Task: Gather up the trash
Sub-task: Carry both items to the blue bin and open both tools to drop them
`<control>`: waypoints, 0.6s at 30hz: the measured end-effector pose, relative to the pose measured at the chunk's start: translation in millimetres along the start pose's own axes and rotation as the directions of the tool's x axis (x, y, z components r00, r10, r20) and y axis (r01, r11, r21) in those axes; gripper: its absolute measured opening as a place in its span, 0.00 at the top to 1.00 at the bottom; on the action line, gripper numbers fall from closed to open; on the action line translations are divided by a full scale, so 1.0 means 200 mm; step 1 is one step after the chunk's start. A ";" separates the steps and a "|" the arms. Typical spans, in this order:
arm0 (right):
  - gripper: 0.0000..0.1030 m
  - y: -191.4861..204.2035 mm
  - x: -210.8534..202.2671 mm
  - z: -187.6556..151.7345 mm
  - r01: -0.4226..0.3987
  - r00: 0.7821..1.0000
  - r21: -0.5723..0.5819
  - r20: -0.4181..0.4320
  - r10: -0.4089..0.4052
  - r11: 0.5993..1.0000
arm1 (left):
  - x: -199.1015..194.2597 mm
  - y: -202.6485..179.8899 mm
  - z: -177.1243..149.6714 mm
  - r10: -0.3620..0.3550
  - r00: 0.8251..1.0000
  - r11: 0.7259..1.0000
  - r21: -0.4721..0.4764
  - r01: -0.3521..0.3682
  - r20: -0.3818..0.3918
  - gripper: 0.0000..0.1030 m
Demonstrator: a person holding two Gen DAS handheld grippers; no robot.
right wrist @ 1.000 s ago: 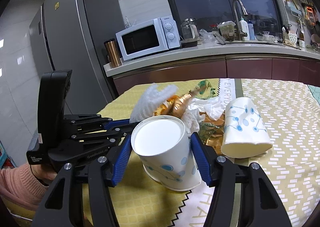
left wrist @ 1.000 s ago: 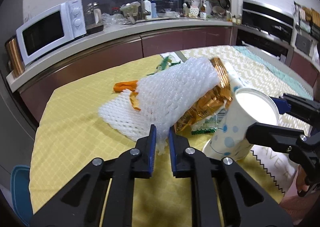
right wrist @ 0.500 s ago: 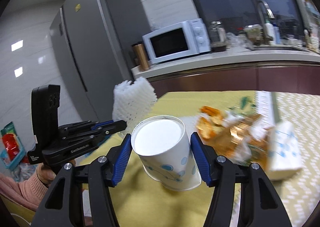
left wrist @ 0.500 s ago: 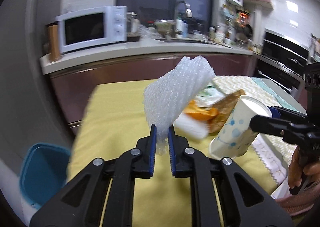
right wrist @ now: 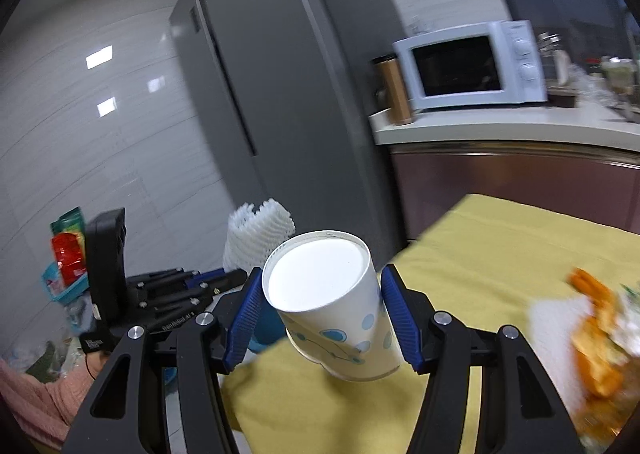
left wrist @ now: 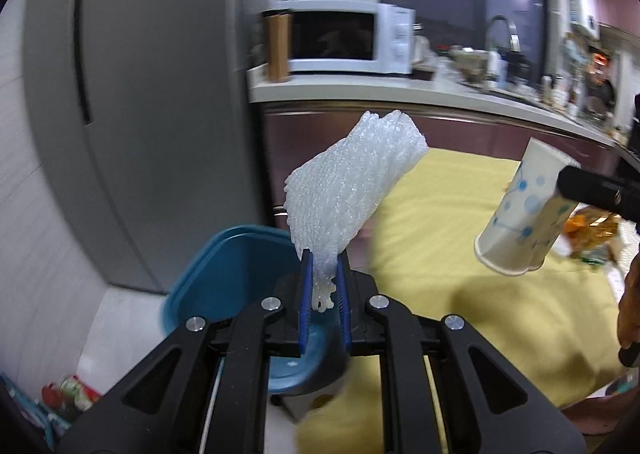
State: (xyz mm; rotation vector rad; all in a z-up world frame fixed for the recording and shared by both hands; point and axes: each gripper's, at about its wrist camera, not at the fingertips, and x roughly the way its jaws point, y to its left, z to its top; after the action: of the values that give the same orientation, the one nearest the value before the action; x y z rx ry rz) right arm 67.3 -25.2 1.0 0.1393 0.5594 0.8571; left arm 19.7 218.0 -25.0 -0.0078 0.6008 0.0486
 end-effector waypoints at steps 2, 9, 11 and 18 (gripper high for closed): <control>0.44 0.04 0.10 0.03 -0.031 0.999 -0.007 -0.020 0.031 0.999 | 0.02 0.09 -0.02 0.038 0.999 0.999 -0.014 -0.038 -0.017 0.88; 0.44 0.10 0.48 0.08 -0.103 0.987 0.006 -0.124 0.103 0.995 | 0.18 0.26 -0.06 0.102 0.990 0.993 -0.040 -0.107 -0.096 0.88; 0.44 0.12 0.55 0.07 -0.108 0.982 0.009 -0.154 0.108 0.994 | 0.22 0.30 -0.08 0.108 0.987 0.993 -0.044 -0.114 -0.123 0.88; 0.44 0.17 0.82 0.04 -0.088 0.965 0.013 -0.248 0.089 0.996 | 0.36 0.36 -0.10 0.122 0.972 0.988 -0.067 -0.138 -0.201 0.88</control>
State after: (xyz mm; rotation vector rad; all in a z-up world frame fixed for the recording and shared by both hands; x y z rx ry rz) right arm 133.5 121.4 -48.0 0.0588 0.7931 0.9683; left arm 64.4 292.2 -82.6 -0.0523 0.7964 0.2016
